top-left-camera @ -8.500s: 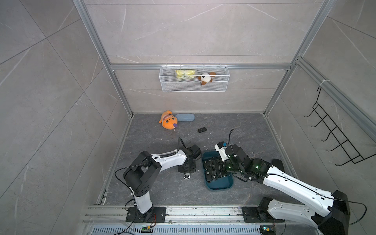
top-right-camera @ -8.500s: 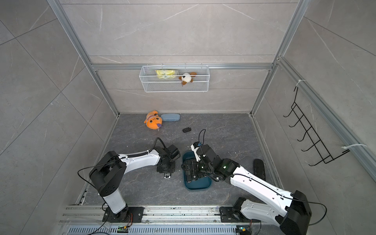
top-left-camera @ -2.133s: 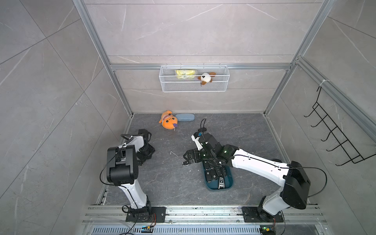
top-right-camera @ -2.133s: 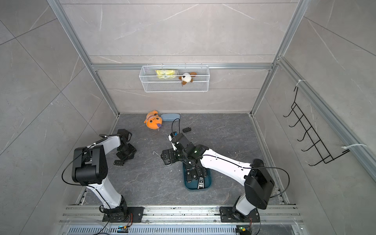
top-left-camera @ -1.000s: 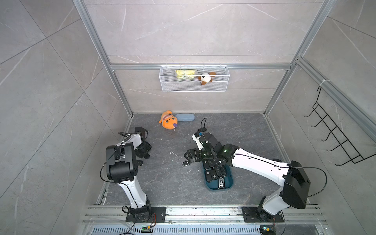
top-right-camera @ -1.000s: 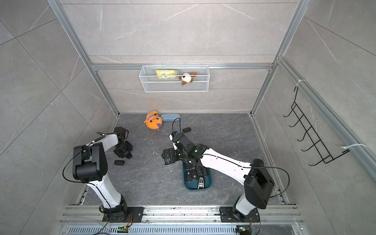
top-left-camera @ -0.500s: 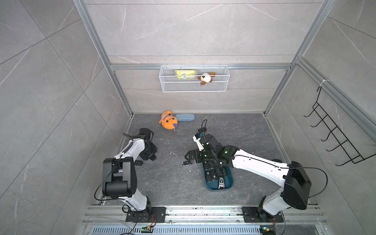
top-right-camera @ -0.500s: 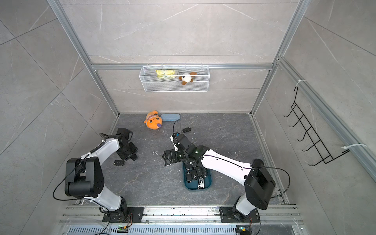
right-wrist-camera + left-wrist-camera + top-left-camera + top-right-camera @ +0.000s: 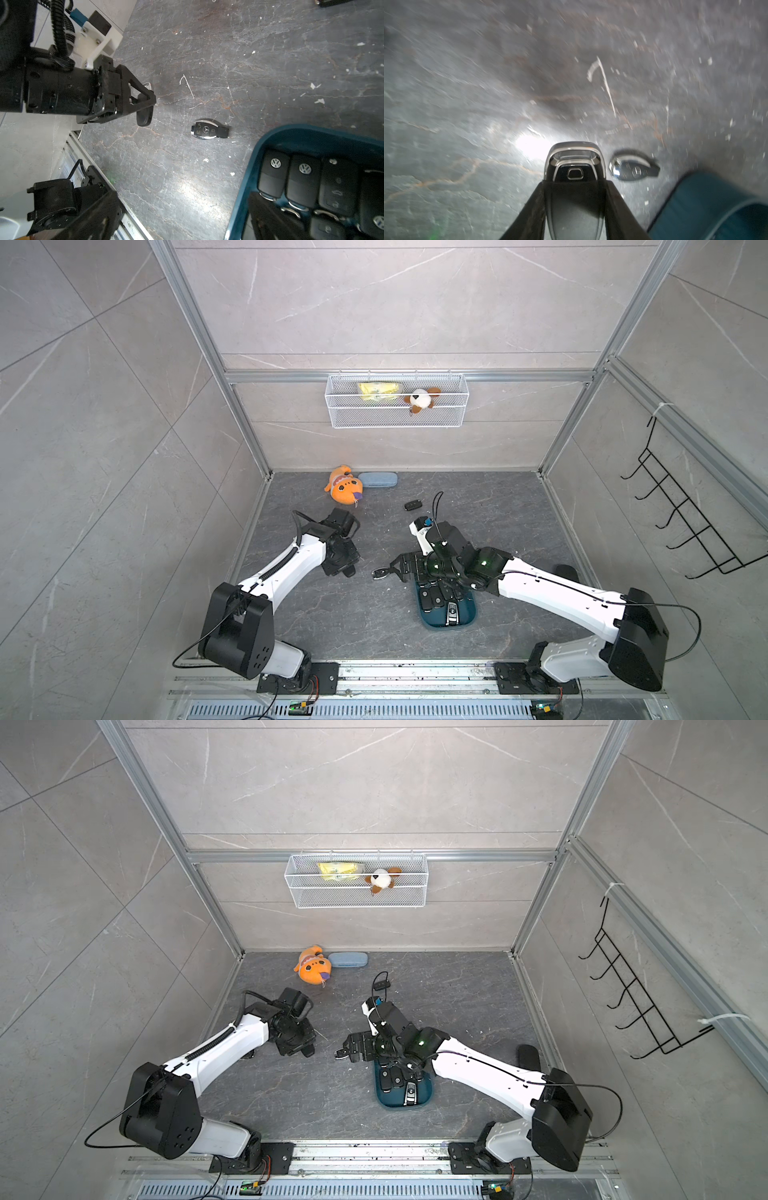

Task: Place the car key into the storage box
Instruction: Adjust the car key in the storage box.

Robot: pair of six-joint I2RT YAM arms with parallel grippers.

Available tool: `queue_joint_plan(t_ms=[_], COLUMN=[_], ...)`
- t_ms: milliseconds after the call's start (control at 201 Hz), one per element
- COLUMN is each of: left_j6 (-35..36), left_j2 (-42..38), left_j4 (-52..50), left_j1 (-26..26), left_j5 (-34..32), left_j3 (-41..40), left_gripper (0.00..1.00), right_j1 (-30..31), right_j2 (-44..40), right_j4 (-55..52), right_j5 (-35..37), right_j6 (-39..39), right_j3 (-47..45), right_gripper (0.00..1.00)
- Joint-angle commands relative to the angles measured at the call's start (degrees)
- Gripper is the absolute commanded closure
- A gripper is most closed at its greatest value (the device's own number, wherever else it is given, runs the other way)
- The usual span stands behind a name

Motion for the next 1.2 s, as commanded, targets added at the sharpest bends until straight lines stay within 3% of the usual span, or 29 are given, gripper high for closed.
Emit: queue_joint_plan(t_ms=[0,164,304,398,627,747,1199], left_j6=[-3.3,-5.5,-6.5,-6.8,-6.4,-6.3,-5.5], left_j2=[-1.6,-1.2,0.3,1.4,2.2,2.1,3.3], left_j4=[-3.4,-3.6,-3.9,-3.8,-3.9,-3.8,-4.8], left_j1=[-4.5,-12.4,-17.4,-19.4,-21.7,-22.0,-22.4], left_j5=[-1.2,-2.1,-2.4,-2.5,-2.7,-3.0,-3.4], left_j3=[3.5,6.0,8.6,10.1,12.4,12.9,15.1], left_gripper=[0.66,0.66,0.66,0.66,0.66,0.66,0.65], right_j1=[0.0,0.3,0.7,0.9,1.7,2.0,2.7], right_j2=[-3.4,-7.9,-11.0,-12.0,-12.0,-10.7,-6.0], right_j4=[-2.4,-4.7,-6.4,-7.4,-6.9,-5.5,-1.3], right_j5=[2.1,4.1,5.2,5.7,6.7,7.0,6.2], right_j6=[1.4,3.2,4.4,4.7,7.0,7.6,9.9], right_j3=[-2.6,-7.0,-11.3,-13.9,-18.9,-20.6,-25.8], right_gripper=[0.01,0.01,0.14,0.31,0.83,1.0,1.0])
